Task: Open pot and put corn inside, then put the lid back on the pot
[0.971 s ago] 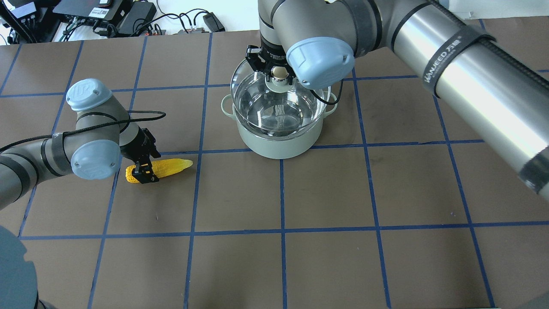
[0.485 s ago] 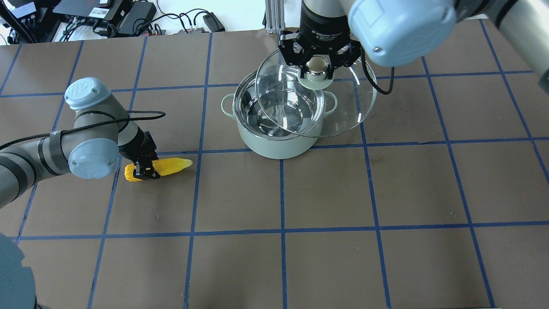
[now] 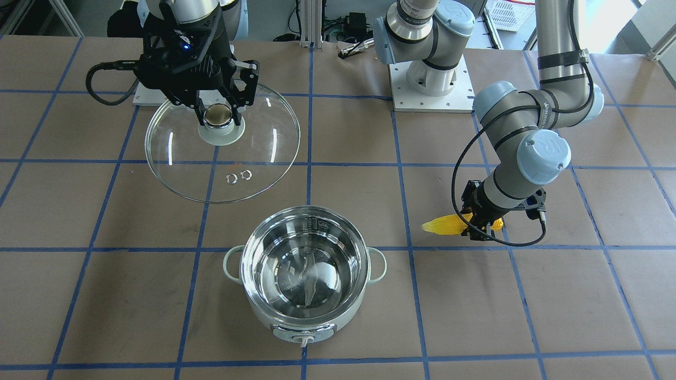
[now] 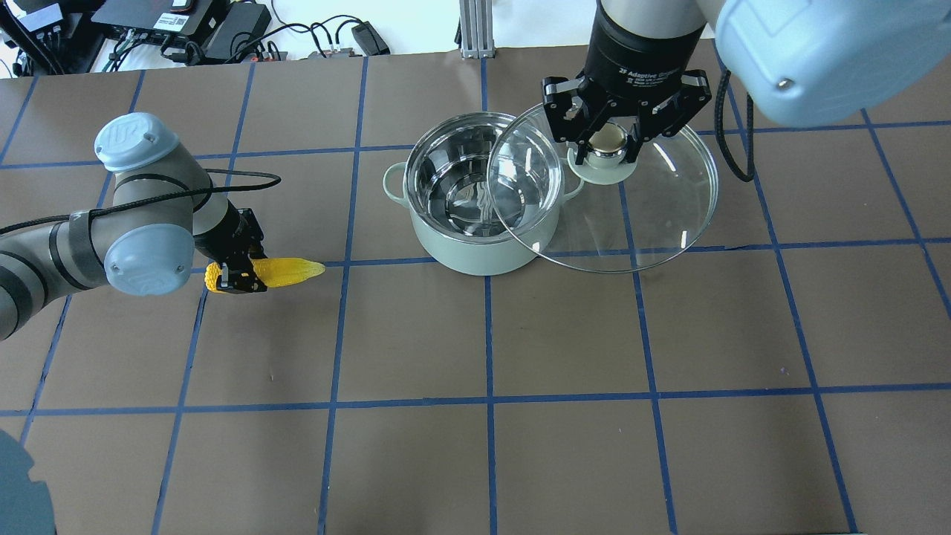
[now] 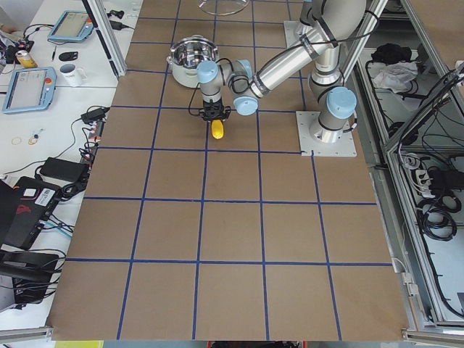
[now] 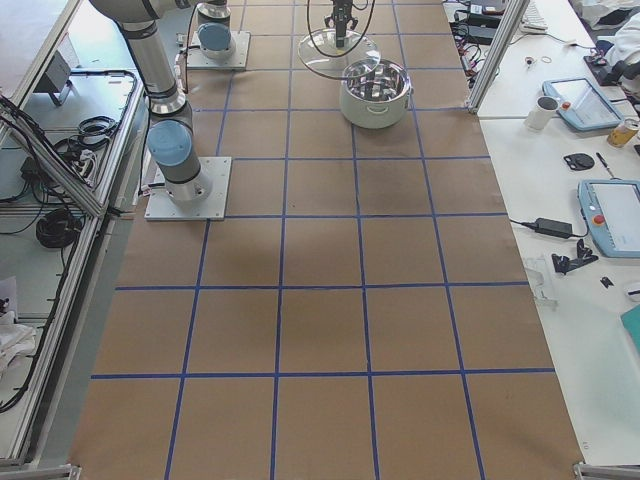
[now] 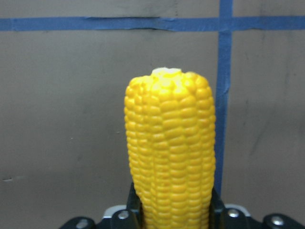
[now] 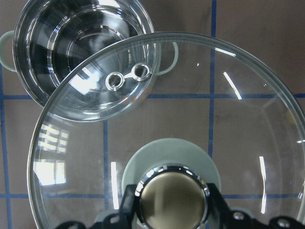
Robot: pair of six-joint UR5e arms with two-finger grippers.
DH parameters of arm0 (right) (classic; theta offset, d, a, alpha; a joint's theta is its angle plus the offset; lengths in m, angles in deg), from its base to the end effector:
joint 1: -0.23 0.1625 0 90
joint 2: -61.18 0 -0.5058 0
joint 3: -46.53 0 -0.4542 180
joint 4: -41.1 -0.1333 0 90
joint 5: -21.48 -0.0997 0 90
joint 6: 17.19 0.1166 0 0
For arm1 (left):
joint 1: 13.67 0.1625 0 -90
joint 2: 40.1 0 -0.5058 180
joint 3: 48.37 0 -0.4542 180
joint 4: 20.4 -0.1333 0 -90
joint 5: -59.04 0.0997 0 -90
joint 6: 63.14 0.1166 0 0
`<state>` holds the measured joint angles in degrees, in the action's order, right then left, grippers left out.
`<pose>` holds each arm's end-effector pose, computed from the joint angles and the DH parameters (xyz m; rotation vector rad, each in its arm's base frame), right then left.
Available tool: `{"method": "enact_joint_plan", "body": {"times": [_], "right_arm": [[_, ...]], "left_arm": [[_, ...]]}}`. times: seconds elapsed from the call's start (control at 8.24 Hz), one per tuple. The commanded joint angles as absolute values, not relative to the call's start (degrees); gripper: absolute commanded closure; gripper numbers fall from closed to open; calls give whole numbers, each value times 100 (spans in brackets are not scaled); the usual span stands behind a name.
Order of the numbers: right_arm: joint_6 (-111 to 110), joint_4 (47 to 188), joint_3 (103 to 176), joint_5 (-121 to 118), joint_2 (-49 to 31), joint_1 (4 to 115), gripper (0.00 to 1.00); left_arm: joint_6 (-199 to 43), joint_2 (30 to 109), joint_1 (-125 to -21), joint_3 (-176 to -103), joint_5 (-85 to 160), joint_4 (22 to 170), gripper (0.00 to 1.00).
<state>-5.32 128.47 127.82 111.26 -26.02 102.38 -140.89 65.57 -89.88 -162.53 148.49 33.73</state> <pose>0.2534 -0.5415 0.6038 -0.0078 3.1247 -0.0863 0.0069 -0.5922 0.2354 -2.2299 2.1701 0.0992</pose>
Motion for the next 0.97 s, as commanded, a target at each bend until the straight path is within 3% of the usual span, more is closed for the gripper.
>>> {"method": "enact_joint_plan", "body": {"times": [0.0,0.61,0.85], "right_arm": [[-840,12750,12818,11130,-2680,10034,66],[-1095,12653,12827,11130,-2715,9876,67],[-1104,12627,12827,11122,-2715,9876,67]], "left_arm": [[-13655,6545,-8987,-15939,15053,3696,100],[-10531,6467,-9425,-15227,15265,3848,100],[-10079,6484,-9636,-14797,14792,4749,100]]}}
